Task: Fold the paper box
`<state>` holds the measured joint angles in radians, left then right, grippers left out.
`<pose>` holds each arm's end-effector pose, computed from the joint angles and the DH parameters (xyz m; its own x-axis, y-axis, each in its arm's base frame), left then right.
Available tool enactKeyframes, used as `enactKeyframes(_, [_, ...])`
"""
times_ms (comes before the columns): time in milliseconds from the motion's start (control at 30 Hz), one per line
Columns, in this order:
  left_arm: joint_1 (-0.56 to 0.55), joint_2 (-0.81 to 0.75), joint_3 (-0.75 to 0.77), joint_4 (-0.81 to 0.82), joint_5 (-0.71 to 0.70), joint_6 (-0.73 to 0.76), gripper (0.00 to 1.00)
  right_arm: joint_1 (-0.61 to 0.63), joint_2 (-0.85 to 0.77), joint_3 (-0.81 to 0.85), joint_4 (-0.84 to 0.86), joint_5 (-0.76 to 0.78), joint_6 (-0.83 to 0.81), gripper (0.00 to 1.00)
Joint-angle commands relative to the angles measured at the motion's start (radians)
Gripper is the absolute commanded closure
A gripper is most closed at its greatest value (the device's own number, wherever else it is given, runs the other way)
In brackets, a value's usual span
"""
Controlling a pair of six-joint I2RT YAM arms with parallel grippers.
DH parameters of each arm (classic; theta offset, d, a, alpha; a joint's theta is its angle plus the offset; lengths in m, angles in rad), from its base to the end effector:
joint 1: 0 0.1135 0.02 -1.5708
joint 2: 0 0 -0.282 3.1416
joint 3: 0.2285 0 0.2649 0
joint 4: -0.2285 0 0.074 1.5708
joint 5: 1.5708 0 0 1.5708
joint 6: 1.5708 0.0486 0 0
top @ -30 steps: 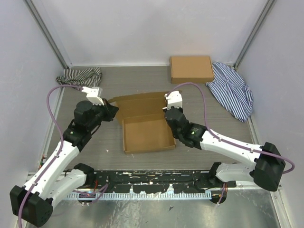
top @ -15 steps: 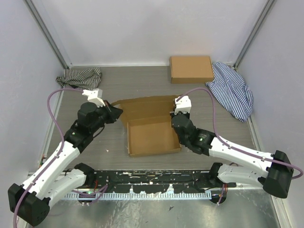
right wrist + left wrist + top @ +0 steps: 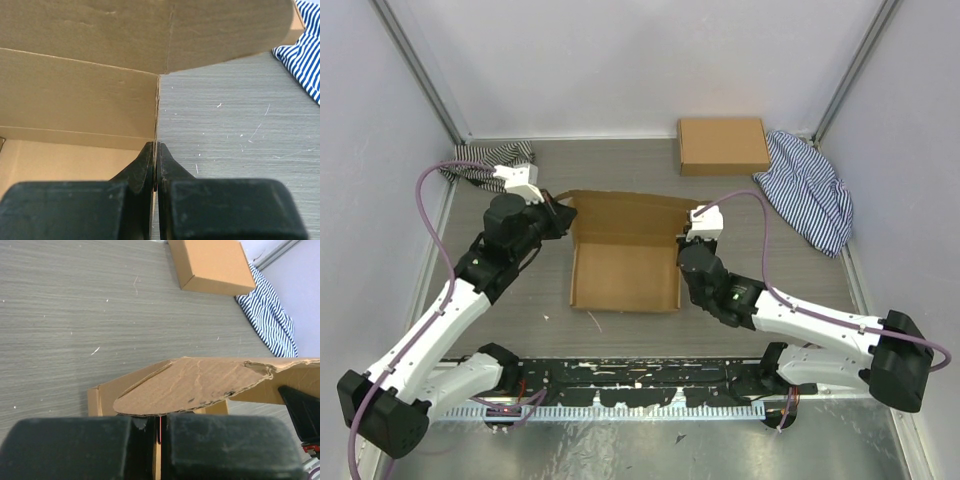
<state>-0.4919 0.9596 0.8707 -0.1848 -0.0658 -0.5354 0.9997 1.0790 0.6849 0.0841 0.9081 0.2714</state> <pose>0.2117 -0.1098 0.3482 -0.4169 -0.3542 -0.8371 0.2358 0.8473 -0.4759 0.1658 0.1871 0.2867 -0.1888 0.0112 -0.9819 -0.0635 0.9977 0.0236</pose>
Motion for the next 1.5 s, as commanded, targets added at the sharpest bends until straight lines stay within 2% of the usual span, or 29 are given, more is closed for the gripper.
enactKeyframes(0, [-0.008,-0.019,-0.044,0.052,0.028,-0.008,0.97,0.009,-0.004,-0.049,0.092,0.035,0.074,0.97])
enactKeyframes(200, [-0.008,-0.113,-0.18,0.067,-0.003,-0.004,0.93,0.008,-0.012,-0.12,0.122,0.03,0.147,0.96])
enactKeyframes(333, [-0.008,-0.164,-0.219,0.045,0.017,-0.029,0.9,0.018,-0.006,-0.117,0.095,0.022,0.187,0.96])
enactKeyframes(533, [-0.008,-0.239,-0.266,0.025,0.023,-0.079,0.86,0.078,0.0,-0.104,0.051,0.088,0.215,0.96])
enactKeyframes(833, [-0.017,-0.219,-0.26,-0.011,0.063,-0.207,0.86,0.191,0.049,-0.058,-0.049,0.232,0.314,0.96])
enactKeyframes(967, [-0.028,-0.248,-0.271,-0.061,0.043,-0.22,0.86,0.233,0.067,-0.043,-0.147,0.309,0.419,0.94])
enactKeyframes(1133, [-0.028,-0.312,-0.289,-0.103,0.021,-0.254,0.84,0.253,0.067,-0.034,-0.246,0.331,0.537,0.91])
enactKeyframes(1233, [-0.028,-0.314,-0.271,-0.101,-0.017,-0.256,0.84,0.254,0.064,-0.018,-0.248,0.343,0.527,0.9])
enactKeyframes(1467, [-0.028,-0.19,-0.12,-0.119,-0.073,-0.162,0.87,0.248,0.097,0.068,-0.249,0.39,0.463,0.91])
